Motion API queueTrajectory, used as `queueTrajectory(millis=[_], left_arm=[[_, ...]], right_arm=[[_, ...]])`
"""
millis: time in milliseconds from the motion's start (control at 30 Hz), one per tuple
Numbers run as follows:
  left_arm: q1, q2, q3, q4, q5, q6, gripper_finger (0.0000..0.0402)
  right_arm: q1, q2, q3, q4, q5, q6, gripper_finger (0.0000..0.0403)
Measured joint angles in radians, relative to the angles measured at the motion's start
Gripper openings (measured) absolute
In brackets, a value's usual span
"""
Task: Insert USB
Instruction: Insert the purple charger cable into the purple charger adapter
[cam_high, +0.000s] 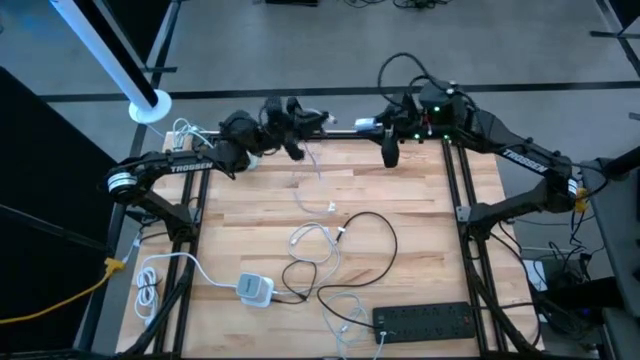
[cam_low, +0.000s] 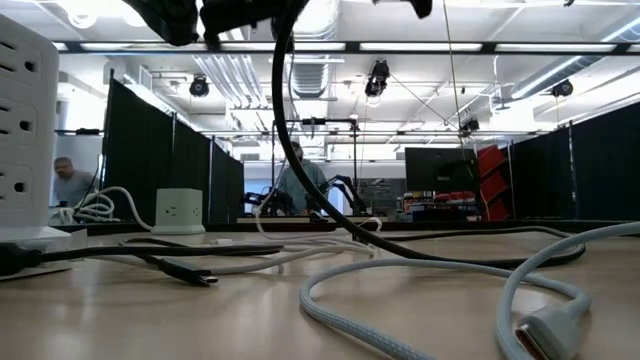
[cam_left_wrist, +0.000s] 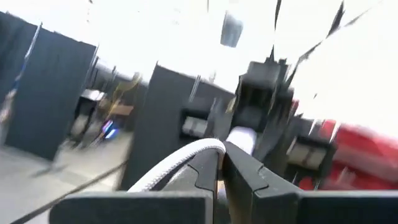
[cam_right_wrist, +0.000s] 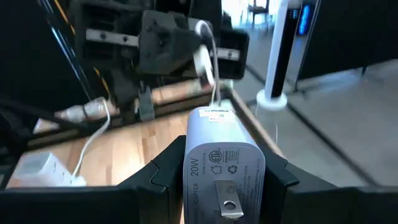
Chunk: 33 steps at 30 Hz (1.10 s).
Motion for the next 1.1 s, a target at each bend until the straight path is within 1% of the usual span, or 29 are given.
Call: queueTrajectory(millis=[100, 167, 300, 400, 500, 667, 733, 900, 967, 1033, 1100], left_arm=[[0.000, 0.000, 0.000, 0.162, -0.020, -0.129, 0.0001], [0.000, 0.000, 0.000, 0.231, -0.032, -0.188, 0.0001], [-0.006, 0.000, 0.000, 0.346, -0.029, -0.256, 0.0001], [-0.013, 0.000, 0.000, 0.395, -0.029, -0.310, 0.0001], [-0.023, 0.000, 0.000, 0.412, -0.033, -0.346, 0.0001], [-0.036, 0.000, 0.000, 0.402, -0.035, -0.339, 0.0001], [-0.036, 0.000, 0.000, 0.387, -0.035, -0.310, 0.0001], [-0.035, 0.000, 0.000, 0.334, -0.032, -0.160, 0.0001], [-0.035, 0.000, 0.000, 0.311, -0.029, -0.133, 0.0001], [-0.035, 0.000, 0.000, 0.300, -0.031, -0.149, 0.0001], [-0.035, 0.000, 0.000, 0.292, -0.075, -0.232, 0.0001]], right_arm=[[0.007, -0.018, 0.000, 0.129, -0.030, -0.020, 0.0114], [0.007, -0.021, 0.000, 0.214, -0.095, -0.024, 0.0114], [0.007, -0.017, 0.000, 0.344, -0.256, -0.009, 0.0114], [0.007, -0.018, 0.000, 0.420, -0.338, -0.053, 0.0114], [0.007, -0.017, 0.000, 0.463, -0.349, -0.096, 0.0114], [0.022, -0.008, 0.000, 0.497, -0.343, -0.162, 0.0114], [0.029, -0.004, 0.000, 0.515, -0.343, -0.154, 0.0114], [0.035, -0.005, 0.000, 0.552, -0.352, -0.133, 0.0114], [0.035, -0.005, 0.000, 0.573, -0.352, -0.120, 0.0114], [0.036, -0.002, 0.000, 0.584, -0.352, -0.137, 0.0114], [0.036, 0.008, 0.000, 0.584, -0.346, -0.201, 0.0114]])
